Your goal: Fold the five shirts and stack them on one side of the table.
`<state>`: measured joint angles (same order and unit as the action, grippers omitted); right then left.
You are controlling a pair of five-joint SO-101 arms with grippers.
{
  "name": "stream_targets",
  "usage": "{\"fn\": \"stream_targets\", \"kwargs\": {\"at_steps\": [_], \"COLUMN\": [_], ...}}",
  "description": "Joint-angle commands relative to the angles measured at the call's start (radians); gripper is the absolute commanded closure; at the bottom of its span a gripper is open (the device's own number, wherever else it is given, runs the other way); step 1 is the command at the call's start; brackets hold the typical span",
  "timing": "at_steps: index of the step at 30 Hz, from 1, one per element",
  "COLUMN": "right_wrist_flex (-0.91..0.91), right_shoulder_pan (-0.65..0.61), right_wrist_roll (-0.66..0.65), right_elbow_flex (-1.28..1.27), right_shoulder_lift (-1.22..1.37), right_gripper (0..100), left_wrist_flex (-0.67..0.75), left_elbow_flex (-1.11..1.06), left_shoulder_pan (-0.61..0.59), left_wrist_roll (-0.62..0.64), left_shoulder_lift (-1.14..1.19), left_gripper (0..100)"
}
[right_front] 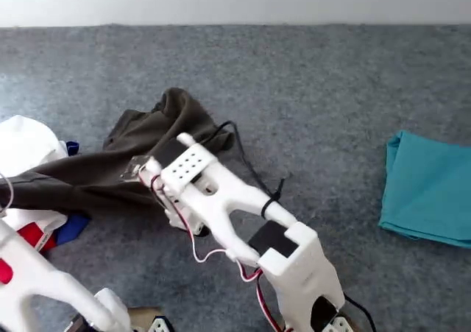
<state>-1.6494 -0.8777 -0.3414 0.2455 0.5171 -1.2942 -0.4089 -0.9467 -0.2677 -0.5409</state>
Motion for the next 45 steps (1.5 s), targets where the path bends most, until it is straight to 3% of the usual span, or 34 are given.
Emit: {"fn": "stream_targets", "kwargs": {"at_steps": [1, 8, 20, 28, 35, 40, 45], "right_wrist_flex": [0.054, 0.154, 0.143, 0.143, 0.01, -0.151, -0.148], "right_shoulder_pan": [-0.021, -0.021, -0.022, -0.015, 0.077, 0.199, 0.34], "right_wrist_roll": [0.011, 0.043, 0.044, 0.038, -0.011, -0.092, -0.216], "right_elbow_flex": [0.015, 0.032, 0.241, 0.247, 0.322, 0.462, 0.474], "right_shoulder_lift": [-0.013, 0.025, 0.251, 0.286, 0.209, 0.068, -0.179], "right_gripper": [77.5, 77.5, 77.9, 97.4, 98.9, 98.9, 98.9], "left_wrist_flex": [0.014, 0.012, 0.009, -0.018, -0.032, -0.109, -0.198], "left_elbow_flex": [0.013, 0.008, 0.007, 0.007, 0.015, 0.093, 0.275], "left_shoulder_pan": [-0.012, 0.003, 0.034, 0.034, 0.037, 0.13, 0.321], "left_wrist_roll": [-0.008, -0.008, -0.003, -0.003, -0.003, -0.003, -0.003], "left_shoulder_lift": [-0.018, -0.017, -0.018, -0.018, -0.02, -0.02, -0.02], "left_gripper": [99, 99, 99, 99, 99, 99, 99]}}
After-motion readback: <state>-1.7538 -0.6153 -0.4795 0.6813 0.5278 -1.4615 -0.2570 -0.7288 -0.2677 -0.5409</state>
